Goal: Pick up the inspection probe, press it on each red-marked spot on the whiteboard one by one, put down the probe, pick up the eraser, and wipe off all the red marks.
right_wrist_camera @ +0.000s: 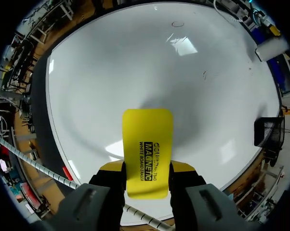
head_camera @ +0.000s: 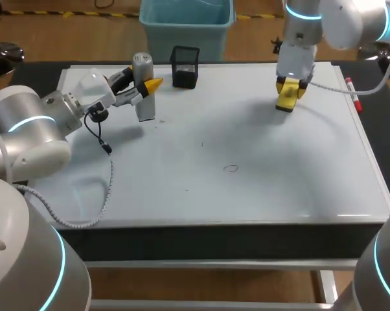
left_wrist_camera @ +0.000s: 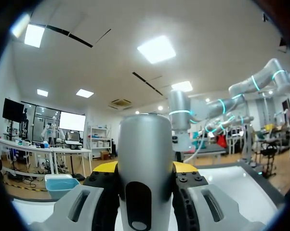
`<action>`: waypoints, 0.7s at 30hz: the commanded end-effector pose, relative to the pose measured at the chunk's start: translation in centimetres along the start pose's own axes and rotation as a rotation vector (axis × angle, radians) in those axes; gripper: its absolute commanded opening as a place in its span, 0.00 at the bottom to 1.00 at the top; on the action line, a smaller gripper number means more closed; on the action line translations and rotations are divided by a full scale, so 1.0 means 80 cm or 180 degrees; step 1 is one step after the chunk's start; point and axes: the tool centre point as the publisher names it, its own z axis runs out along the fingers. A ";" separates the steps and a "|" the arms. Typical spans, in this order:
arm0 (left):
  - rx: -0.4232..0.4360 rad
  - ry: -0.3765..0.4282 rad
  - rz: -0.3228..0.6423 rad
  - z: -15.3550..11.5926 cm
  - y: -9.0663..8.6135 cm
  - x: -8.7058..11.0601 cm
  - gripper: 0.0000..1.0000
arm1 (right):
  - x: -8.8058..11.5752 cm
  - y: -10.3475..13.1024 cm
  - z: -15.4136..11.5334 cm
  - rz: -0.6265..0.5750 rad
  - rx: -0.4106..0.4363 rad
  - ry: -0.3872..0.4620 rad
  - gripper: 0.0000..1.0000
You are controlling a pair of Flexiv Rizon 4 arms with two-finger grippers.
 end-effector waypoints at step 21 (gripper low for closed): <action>-0.0001 -0.0012 0.0005 0.001 -0.001 0.001 0.00 | 0.049 -0.018 -0.001 0.0385 -0.0022 0.0019 0.00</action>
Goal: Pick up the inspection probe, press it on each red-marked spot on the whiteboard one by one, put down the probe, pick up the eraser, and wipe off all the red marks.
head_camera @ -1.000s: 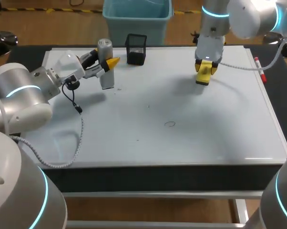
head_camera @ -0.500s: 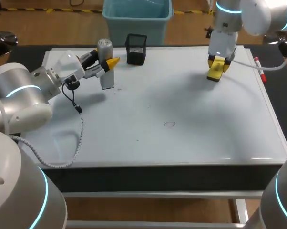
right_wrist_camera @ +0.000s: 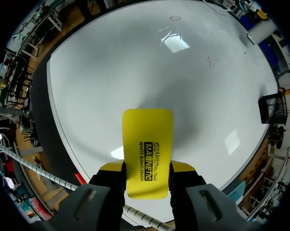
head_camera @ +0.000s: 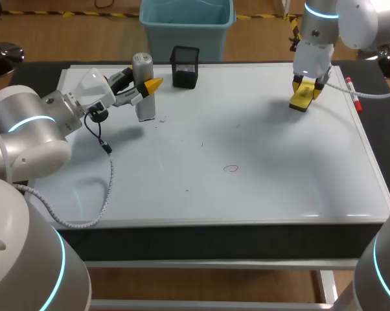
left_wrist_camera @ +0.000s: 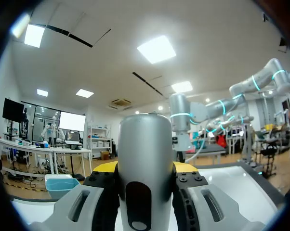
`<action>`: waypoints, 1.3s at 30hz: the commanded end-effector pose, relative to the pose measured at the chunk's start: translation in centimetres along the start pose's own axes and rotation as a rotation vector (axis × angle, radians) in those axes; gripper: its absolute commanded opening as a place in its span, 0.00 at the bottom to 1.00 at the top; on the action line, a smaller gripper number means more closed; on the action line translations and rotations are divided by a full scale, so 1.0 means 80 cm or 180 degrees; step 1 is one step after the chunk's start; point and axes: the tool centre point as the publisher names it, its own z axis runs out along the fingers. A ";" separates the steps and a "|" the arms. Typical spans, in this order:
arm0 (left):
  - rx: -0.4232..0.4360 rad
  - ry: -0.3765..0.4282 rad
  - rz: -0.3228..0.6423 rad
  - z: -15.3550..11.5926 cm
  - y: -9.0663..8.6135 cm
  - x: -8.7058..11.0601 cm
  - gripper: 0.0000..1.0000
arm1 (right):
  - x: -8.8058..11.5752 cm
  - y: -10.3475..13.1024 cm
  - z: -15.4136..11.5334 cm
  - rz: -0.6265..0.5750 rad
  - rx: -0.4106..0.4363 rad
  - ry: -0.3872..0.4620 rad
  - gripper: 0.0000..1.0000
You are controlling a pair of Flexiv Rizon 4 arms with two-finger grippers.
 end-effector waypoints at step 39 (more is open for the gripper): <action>0.0158 0.0903 -0.0212 0.140 0.038 0.185 0.00 | 0.003 0.003 -0.004 -0.0005 0.0023 0.0005 0.00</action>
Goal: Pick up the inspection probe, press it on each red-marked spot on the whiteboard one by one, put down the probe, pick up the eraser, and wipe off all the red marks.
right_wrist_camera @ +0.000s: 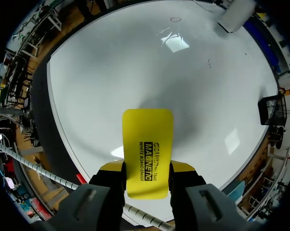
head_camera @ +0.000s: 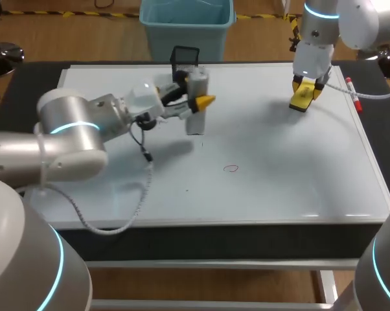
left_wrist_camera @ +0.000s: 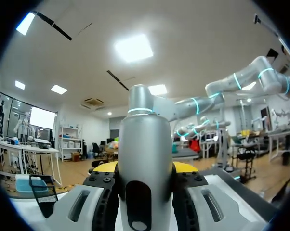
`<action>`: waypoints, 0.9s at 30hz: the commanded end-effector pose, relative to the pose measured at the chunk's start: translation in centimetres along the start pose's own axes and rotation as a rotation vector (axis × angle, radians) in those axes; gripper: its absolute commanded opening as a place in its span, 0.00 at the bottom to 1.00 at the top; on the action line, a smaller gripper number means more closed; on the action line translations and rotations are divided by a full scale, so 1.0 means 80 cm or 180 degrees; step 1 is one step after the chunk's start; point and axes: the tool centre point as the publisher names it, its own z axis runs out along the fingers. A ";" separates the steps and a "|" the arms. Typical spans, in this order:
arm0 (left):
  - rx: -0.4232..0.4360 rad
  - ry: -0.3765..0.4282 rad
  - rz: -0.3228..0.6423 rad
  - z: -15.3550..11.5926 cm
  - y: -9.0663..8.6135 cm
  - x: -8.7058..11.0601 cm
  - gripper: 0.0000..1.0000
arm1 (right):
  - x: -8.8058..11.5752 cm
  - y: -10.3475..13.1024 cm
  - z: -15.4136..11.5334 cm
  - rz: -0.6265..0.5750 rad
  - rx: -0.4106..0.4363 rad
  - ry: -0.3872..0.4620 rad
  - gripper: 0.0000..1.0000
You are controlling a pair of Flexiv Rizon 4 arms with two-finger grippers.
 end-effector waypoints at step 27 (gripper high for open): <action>0.0339 0.0487 -0.0277 0.045 0.054 0.119 0.00 | 0.001 0.000 -0.002 -0.0006 0.0006 0.0007 0.00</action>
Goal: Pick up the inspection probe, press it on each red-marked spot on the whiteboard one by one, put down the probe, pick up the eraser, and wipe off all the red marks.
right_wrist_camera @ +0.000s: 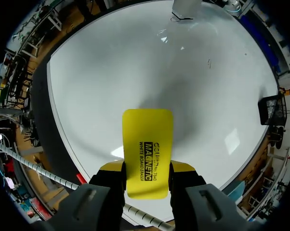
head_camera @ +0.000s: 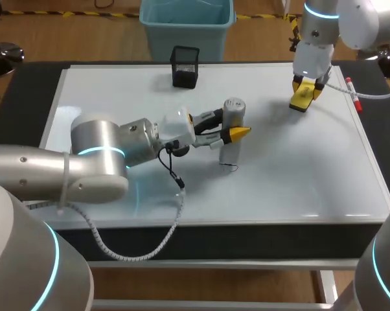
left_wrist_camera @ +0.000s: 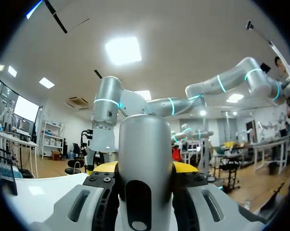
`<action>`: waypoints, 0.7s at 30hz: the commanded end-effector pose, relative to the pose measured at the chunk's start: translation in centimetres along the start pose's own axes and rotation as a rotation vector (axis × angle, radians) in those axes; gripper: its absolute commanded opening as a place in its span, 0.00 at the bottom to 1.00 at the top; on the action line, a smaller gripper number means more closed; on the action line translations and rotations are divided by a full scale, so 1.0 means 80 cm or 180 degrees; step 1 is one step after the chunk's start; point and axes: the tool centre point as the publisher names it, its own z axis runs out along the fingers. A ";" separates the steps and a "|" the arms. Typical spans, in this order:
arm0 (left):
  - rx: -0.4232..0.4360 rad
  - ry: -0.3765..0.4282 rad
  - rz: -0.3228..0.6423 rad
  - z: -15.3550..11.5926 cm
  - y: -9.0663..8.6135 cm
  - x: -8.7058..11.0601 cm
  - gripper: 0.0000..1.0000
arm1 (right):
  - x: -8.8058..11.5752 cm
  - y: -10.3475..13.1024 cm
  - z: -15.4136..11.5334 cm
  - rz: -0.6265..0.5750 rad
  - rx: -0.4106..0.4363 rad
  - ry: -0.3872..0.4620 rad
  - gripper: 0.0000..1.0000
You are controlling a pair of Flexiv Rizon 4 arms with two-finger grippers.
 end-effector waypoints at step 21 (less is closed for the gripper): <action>-0.0048 0.0147 -0.0006 0.004 0.028 0.003 0.00 | 0.001 0.000 -0.002 -0.0007 0.0006 0.0008 0.00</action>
